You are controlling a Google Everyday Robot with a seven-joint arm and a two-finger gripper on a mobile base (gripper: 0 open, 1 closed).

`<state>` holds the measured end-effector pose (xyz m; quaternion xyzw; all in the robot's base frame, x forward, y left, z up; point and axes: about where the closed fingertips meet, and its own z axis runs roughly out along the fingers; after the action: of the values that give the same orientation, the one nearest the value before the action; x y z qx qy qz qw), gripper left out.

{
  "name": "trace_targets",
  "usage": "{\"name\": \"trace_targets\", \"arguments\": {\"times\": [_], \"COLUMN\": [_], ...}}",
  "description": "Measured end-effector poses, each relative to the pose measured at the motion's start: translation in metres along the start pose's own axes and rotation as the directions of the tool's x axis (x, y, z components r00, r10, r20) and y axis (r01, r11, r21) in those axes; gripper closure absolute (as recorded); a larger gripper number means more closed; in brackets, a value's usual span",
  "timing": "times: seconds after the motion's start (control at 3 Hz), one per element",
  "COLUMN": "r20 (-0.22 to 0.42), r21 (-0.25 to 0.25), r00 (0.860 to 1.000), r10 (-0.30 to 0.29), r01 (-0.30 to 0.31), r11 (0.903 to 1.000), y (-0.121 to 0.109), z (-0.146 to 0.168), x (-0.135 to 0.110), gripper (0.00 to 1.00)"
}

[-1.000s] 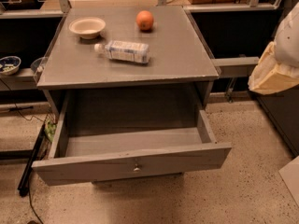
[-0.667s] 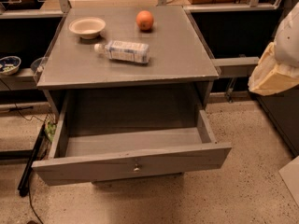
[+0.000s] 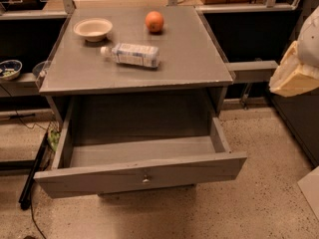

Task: Close top drawer

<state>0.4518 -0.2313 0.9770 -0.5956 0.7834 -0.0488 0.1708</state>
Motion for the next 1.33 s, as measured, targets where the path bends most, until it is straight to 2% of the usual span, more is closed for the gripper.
{"name": "trace_targets", "arguments": {"times": [0.33,1.0,1.33], "r20": [-0.031,-0.077,-0.077], "r21": [0.037,0.059,0.059], "r00": [0.996,0.982,0.982], "r10": [0.079,0.173,0.175], "r01": [-0.078,-0.169,-0.170], "r11": [0.9963,0.9839,0.9836], "y": [-0.027,-0.061,-0.061], "z": [0.033,0.062,0.063], "x": [0.040,0.083,0.084], "gripper": [1.00,1.00,1.00]}}
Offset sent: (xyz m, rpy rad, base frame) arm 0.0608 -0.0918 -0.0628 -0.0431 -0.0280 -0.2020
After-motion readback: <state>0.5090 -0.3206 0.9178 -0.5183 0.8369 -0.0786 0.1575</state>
